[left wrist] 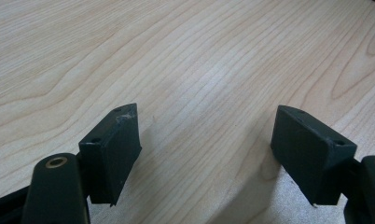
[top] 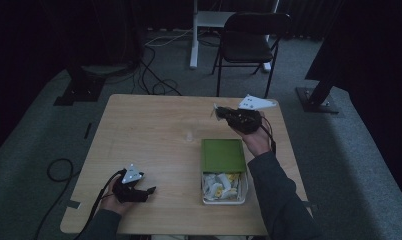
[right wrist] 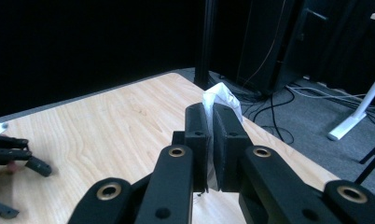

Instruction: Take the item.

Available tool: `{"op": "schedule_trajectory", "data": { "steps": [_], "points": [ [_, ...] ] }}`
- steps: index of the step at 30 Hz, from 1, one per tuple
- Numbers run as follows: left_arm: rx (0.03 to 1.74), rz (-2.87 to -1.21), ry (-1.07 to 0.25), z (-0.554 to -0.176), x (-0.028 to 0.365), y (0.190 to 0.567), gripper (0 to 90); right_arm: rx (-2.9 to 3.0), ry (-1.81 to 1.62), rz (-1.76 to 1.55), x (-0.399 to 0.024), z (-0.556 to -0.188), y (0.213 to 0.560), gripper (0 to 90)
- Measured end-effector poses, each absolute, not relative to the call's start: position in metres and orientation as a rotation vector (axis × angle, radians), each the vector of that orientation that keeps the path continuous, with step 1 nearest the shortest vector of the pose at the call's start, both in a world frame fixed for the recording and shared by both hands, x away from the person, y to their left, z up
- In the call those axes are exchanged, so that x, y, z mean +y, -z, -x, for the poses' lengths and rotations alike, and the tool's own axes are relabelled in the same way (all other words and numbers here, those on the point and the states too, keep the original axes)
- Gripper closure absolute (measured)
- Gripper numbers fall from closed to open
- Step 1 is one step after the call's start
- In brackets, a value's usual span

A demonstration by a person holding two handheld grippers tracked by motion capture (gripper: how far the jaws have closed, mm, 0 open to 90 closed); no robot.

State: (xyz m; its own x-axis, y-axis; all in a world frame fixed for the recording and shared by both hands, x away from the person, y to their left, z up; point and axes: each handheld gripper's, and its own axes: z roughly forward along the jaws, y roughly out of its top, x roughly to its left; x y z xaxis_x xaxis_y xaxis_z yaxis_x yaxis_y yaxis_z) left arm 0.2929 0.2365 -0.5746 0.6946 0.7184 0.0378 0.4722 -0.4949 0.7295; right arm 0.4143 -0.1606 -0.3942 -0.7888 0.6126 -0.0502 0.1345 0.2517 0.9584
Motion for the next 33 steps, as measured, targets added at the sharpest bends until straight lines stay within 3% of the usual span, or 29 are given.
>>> {"op": "schedule_trajectory", "data": {
  "steps": [33],
  "points": [
    [0.907, -2.184, -0.444, -0.293, 0.236, 0.575, 24.8, 2.140, -1.542, -0.655, -0.128, -0.458, 0.367, 85.5]
  ]
}}
